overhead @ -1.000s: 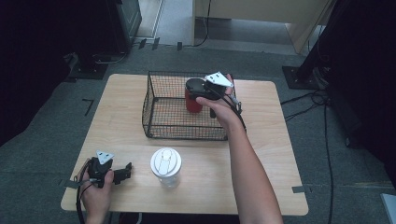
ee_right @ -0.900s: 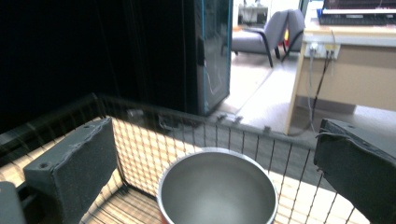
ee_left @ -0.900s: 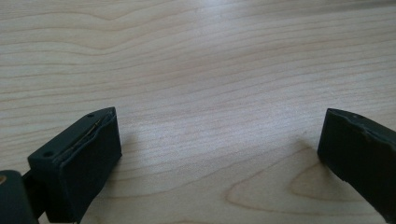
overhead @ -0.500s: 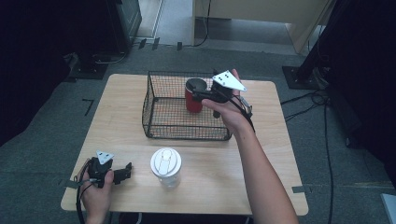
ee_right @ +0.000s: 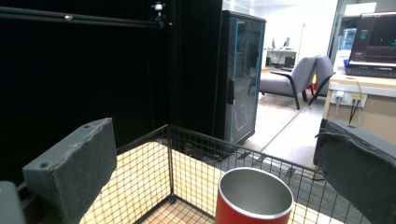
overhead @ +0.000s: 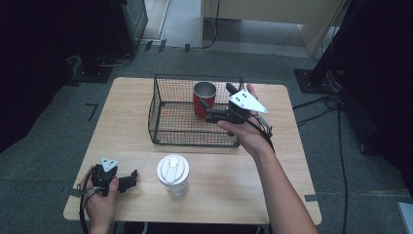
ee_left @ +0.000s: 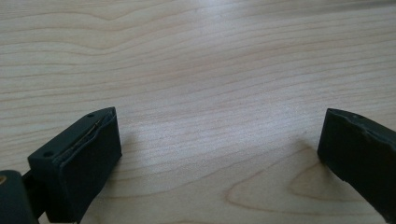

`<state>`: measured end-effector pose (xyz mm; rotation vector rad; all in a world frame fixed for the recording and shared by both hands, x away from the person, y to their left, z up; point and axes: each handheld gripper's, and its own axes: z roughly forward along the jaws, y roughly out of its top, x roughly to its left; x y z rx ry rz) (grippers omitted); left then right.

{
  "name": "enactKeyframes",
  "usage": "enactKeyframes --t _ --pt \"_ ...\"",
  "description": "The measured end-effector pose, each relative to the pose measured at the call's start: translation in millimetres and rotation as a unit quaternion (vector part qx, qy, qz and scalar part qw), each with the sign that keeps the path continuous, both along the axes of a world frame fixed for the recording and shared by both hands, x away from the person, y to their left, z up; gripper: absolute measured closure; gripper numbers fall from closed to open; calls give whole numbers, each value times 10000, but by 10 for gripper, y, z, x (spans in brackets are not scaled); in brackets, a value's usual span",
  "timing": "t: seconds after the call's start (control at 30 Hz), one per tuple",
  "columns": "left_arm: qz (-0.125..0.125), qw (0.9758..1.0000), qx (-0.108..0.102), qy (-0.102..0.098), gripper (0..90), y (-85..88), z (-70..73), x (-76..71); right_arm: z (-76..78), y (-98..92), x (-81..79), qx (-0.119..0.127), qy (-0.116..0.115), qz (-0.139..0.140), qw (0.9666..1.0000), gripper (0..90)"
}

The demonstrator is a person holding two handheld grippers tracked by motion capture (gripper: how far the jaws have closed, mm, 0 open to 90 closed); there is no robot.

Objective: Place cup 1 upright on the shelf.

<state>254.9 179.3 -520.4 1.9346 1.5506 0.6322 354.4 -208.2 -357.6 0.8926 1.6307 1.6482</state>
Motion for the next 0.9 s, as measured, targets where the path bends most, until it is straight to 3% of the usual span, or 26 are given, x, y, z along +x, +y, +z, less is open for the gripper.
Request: enactKeyframes --t 0.53,0.9 --pt "-2 10000 5 5 2 0 1 0 -150 -109 -528 -132 -94 255 9995 0" --pt "-6 10000 4 2 2 1 1 0 -428 -146 -848 -173 -2 313 9994 0"
